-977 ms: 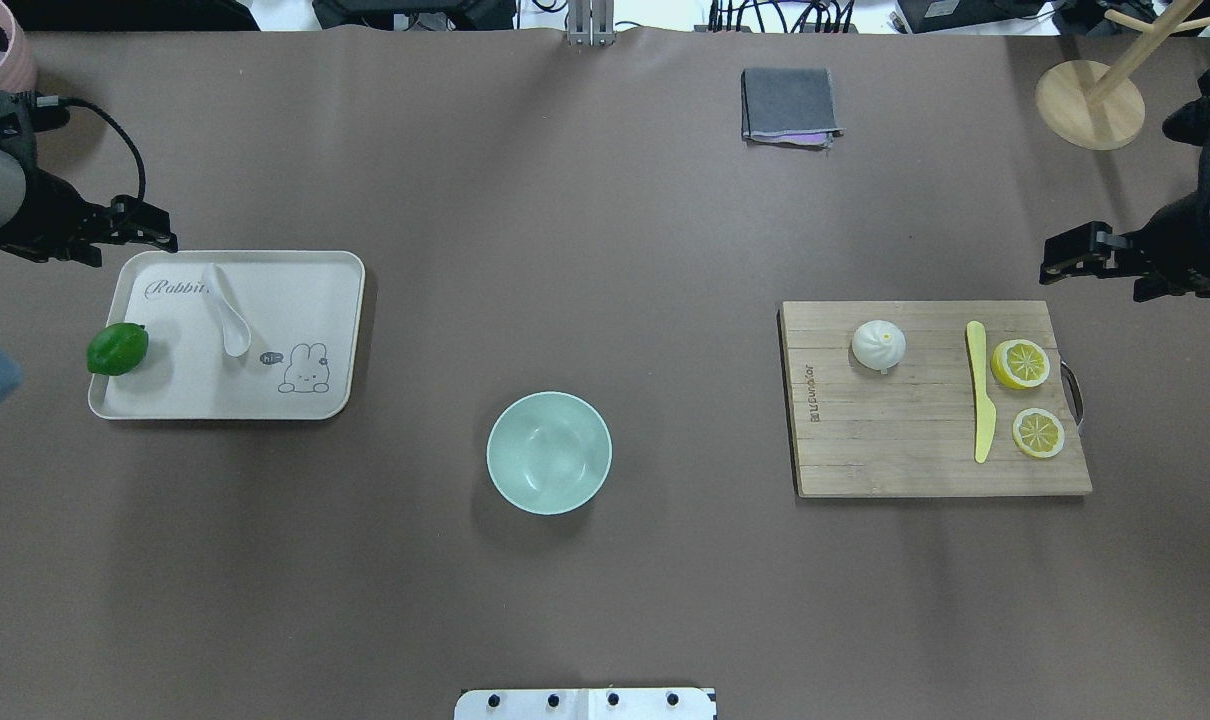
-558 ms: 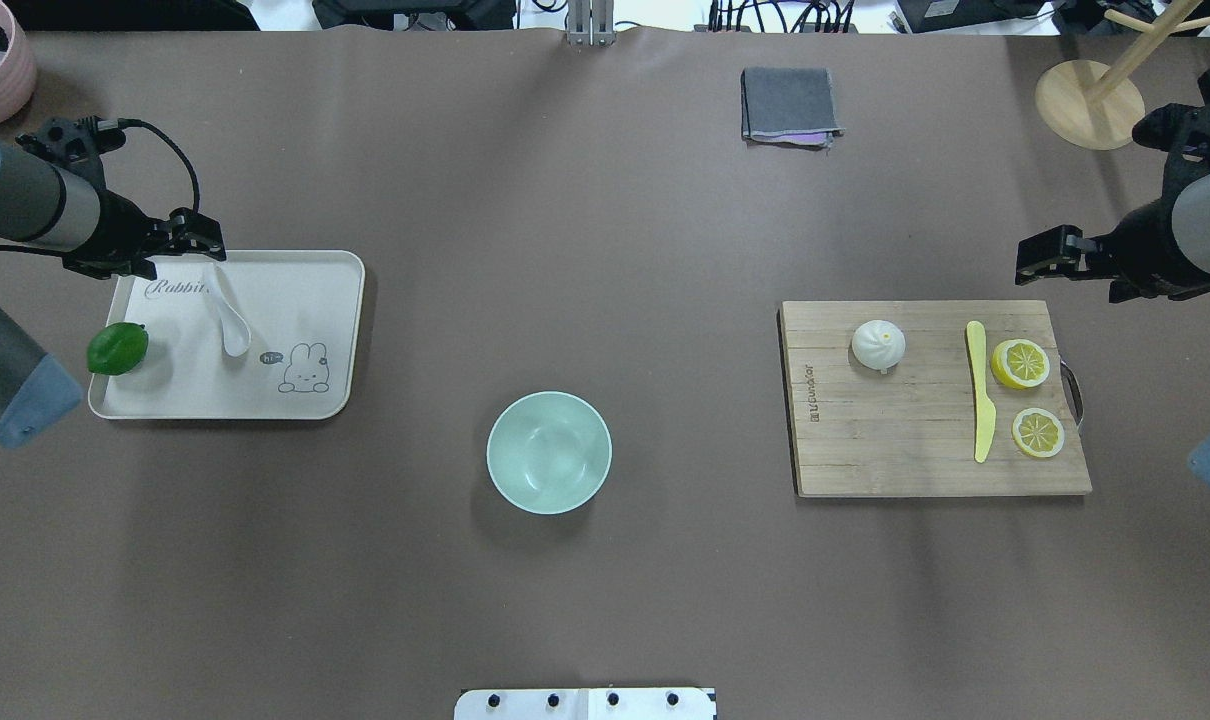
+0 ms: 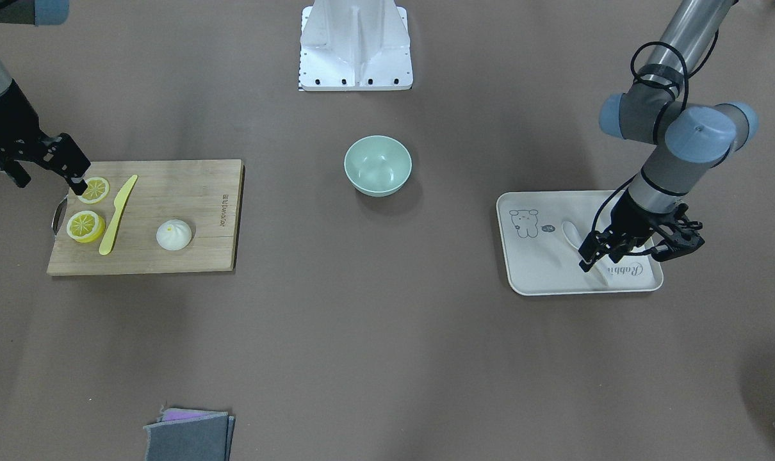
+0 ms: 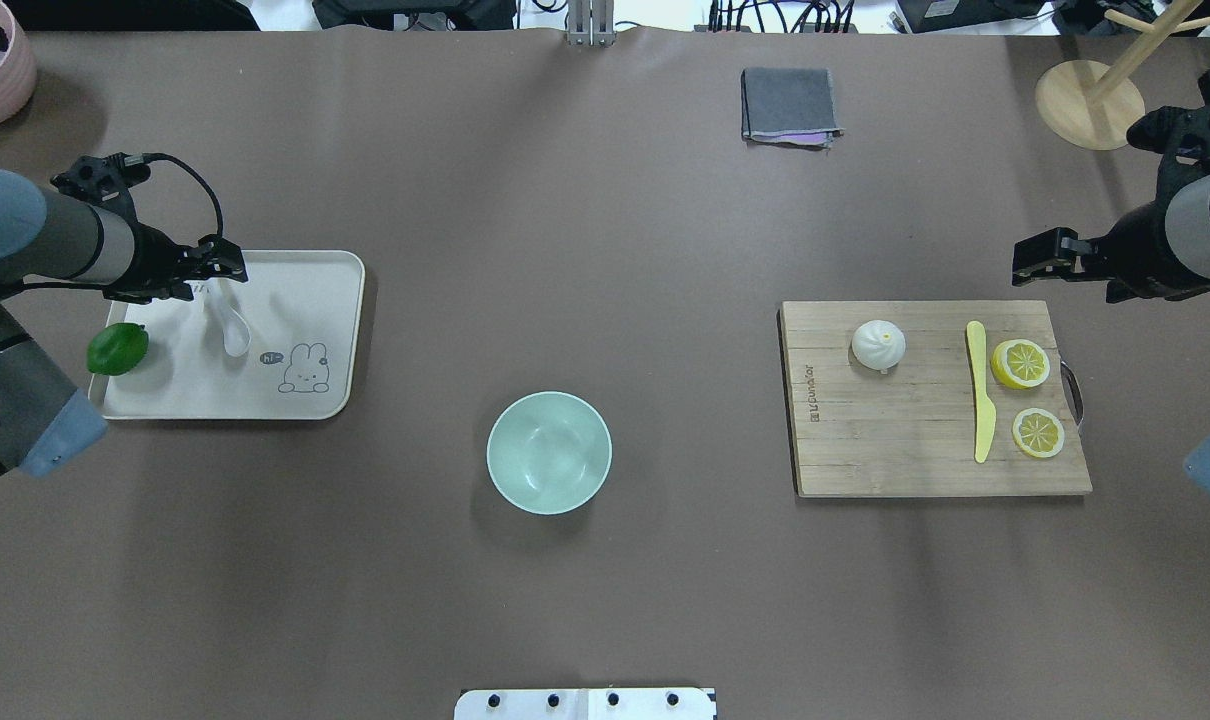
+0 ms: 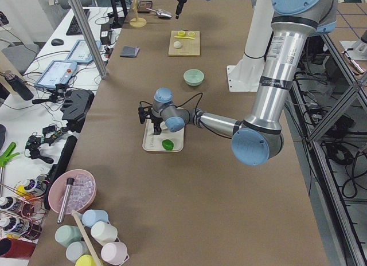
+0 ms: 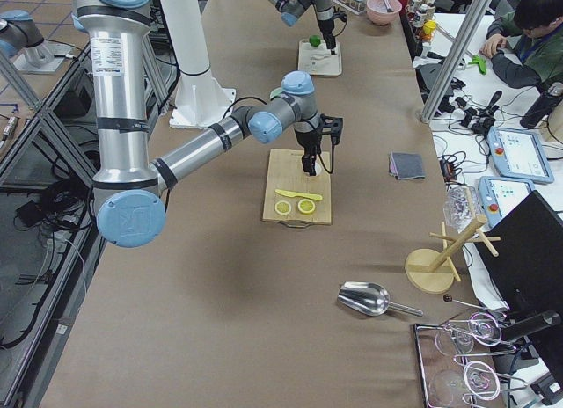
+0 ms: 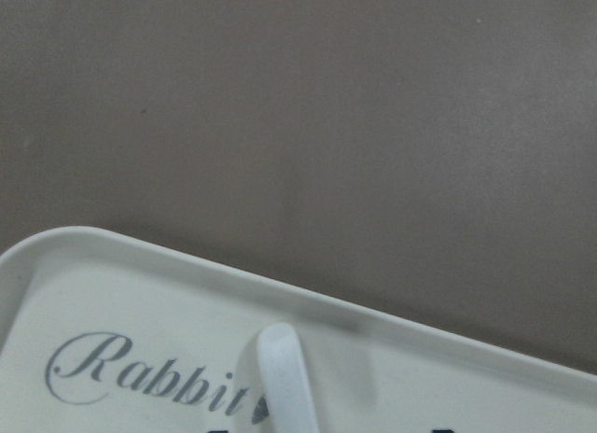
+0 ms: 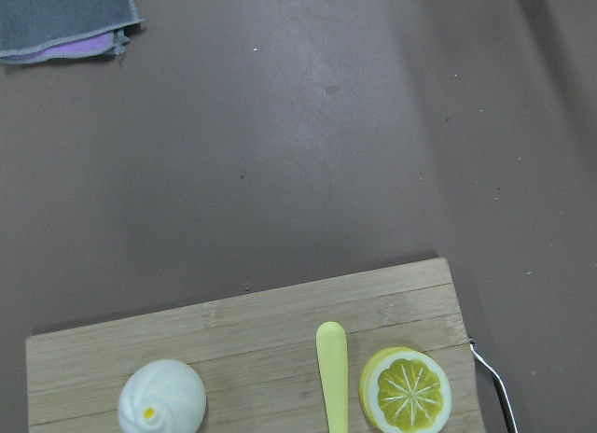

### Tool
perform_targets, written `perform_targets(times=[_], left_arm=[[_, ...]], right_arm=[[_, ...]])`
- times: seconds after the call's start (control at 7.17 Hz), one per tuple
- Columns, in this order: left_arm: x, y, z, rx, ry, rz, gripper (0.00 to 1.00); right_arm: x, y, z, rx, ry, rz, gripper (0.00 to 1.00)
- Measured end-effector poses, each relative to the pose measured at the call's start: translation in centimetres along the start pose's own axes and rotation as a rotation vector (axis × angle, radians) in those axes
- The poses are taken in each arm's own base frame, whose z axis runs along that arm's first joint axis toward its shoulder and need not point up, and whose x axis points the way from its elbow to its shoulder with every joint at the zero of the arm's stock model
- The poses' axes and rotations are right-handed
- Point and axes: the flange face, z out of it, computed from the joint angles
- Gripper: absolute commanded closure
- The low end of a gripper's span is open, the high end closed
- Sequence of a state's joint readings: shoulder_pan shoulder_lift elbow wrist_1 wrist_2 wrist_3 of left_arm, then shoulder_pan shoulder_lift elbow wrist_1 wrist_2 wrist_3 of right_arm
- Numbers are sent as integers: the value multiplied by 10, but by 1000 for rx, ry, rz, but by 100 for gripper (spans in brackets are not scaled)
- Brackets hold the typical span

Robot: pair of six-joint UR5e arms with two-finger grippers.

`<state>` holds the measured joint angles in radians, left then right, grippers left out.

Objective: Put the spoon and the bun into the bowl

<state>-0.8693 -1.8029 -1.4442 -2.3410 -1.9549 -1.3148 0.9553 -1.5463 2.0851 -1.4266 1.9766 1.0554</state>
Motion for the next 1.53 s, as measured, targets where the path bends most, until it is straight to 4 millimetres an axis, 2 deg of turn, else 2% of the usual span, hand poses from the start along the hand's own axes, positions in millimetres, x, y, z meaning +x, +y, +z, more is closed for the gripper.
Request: perform_targets(times=[0.14,0.28,0.42,0.7,0.98,1.26,1.4,1.53], left_arm=[[0,3,4,9,14,-11,70],[2,4,5,13,23,-20,89],[4,4,5,14,28,-22,100],[4,6,3,16,31,-20,100],[22,10,-16,9,77,-18,100],[65,22,-51,-26,175,-108,100],[95,41,-69,-56,233,-167,100],[132,71,-82,-92,292,-215,100]], right_arm=[[0,0,0,2,1,-1,2],[0,0,0,3,0,-1,2],[0,0,-1,3,0,-1,2],[-1,1,0,3,0,-2,1],[-1,1,0,3,1,-3,1],[-1,1,0,2,1,-3,1],[-1,1,0,2,1,-3,1],[-1,2,0,1,1,-3,1]])
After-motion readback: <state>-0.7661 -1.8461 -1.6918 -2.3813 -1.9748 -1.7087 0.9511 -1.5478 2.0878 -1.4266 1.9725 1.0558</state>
